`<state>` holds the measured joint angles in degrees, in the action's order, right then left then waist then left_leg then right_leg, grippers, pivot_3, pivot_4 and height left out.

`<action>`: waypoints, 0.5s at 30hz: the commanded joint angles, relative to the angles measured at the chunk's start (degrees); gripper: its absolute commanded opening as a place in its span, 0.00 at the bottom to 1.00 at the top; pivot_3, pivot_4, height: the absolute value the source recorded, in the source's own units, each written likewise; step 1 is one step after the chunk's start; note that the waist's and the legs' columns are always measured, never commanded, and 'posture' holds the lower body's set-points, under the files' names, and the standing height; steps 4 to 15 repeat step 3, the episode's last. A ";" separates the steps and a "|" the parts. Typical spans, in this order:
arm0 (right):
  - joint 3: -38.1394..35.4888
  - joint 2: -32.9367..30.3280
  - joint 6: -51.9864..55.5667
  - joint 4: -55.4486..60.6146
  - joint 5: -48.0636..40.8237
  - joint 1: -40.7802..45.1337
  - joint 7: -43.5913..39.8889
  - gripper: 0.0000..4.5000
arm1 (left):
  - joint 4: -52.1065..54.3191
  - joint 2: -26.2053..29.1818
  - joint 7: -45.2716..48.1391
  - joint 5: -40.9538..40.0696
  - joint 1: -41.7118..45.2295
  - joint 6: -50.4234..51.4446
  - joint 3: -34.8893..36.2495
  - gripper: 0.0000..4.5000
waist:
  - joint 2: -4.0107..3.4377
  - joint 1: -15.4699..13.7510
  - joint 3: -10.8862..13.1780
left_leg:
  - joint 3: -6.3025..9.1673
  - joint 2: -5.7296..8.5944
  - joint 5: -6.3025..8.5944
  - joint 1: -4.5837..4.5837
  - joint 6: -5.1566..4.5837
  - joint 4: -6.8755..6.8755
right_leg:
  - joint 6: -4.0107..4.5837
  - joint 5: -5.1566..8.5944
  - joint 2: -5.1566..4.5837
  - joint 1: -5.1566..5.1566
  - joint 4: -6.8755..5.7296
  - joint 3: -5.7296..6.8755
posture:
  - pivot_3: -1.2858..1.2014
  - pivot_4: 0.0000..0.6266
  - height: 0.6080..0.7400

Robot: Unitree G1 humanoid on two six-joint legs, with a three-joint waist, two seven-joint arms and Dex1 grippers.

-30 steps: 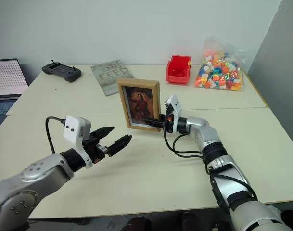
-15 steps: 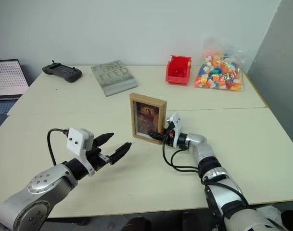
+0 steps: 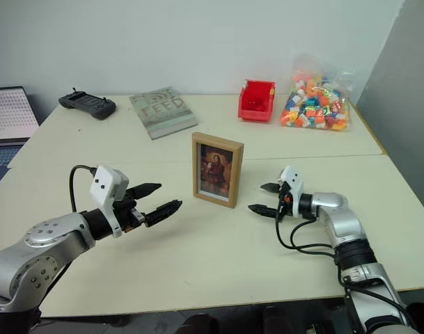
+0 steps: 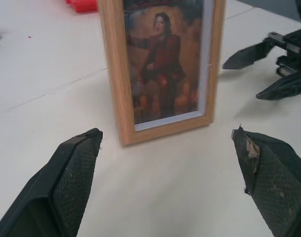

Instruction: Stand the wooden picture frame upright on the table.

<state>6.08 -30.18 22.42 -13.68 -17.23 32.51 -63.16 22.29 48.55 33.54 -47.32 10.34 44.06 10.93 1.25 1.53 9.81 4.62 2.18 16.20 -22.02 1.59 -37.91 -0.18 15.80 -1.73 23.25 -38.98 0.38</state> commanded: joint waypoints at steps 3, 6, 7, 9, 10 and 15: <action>-5.11 -8.29 14.88 15.74 -9.85 3.16 -3.71 0.99 | -10.50 7.90 10.86 -1.28 8.38 3.08 4.25 1.00 | -0.03 0.16 0.02 | 0.03 -0.01 0.02 0.01 -0.03 0.01 | -0.01 0.01 0.02 0.00 0.01 0.05 | 0.52 0.24 1.00; -5.11 -8.29 14.88 15.74 -9.85 3.16 -3.71 0.99 | -10.50 7.90 10.86 -1.28 8.38 3.08 4.25 1.00 | -0.03 0.16 0.02 | 0.03 -0.01 0.02 0.01 -0.03 0.01 | -0.01 0.01 0.02 0.00 0.01 0.05 | 0.52 0.24 1.00; -5.11 -8.29 14.88 15.74 -9.85 3.16 -3.71 0.99 | -10.50 7.90 10.86 -1.28 8.38 3.08 4.25 1.00 | -0.03 0.16 0.02 | 0.03 -0.01 0.02 0.01 -0.03 0.01 | -0.01 0.01 0.02 0.00 0.01 0.05 | 0.52 0.24 1.00; -5.11 -8.29 14.88 15.74 -9.85 3.16 -3.71 0.99 | -10.50 7.90 10.86 -1.28 8.38 3.08 4.25 1.00 | -0.03 0.16 0.02 | 0.03 -0.01 0.02 0.01 -0.03 0.01 | -0.01 0.01 0.02 0.00 0.01 0.05 | 0.52 0.24 1.00; -5.11 -8.29 14.88 15.74 -9.85 3.16 -3.71 0.99 | -10.50 7.90 10.86 -1.28 8.38 3.08 4.25 1.00 | -0.03 0.16 0.02 | 0.03 -0.01 0.02 0.01 -0.03 0.01 | -0.01 0.01 0.02 0.00 0.01 0.05 | 0.52 0.24 1.00; -5.11 -8.29 14.88 15.74 -9.85 3.16 -3.71 0.99 | -10.50 7.90 10.86 -1.28 8.38 3.08 4.25 1.00 | -0.03 0.16 0.02 | 0.03 -0.01 0.02 0.01 -0.03 0.01 | -0.01 0.01 0.02 0.00 0.01 0.05 | 0.52 0.24 1.00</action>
